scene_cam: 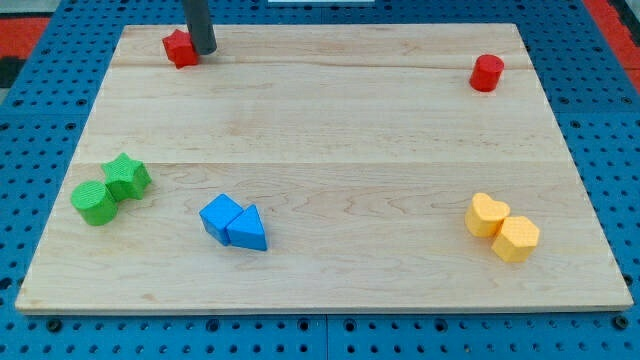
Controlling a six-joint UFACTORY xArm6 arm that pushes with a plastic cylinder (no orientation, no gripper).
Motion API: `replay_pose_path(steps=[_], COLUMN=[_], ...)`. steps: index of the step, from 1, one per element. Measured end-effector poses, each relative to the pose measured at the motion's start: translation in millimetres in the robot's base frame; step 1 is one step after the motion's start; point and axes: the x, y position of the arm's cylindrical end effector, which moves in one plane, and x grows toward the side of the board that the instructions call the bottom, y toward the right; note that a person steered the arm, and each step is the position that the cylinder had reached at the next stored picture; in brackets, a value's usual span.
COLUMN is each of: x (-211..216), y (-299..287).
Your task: Slide red circle to the right of red star
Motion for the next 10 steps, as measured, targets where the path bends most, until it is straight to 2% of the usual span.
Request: replay_pose_path(steps=[3,4,5,6,7,8,10], x=[-7.7,-3.7,26.1,57.5,71.6,79.1,63.5], y=[332.1,422.0,458.6,454.1,420.9,378.3,367.5])
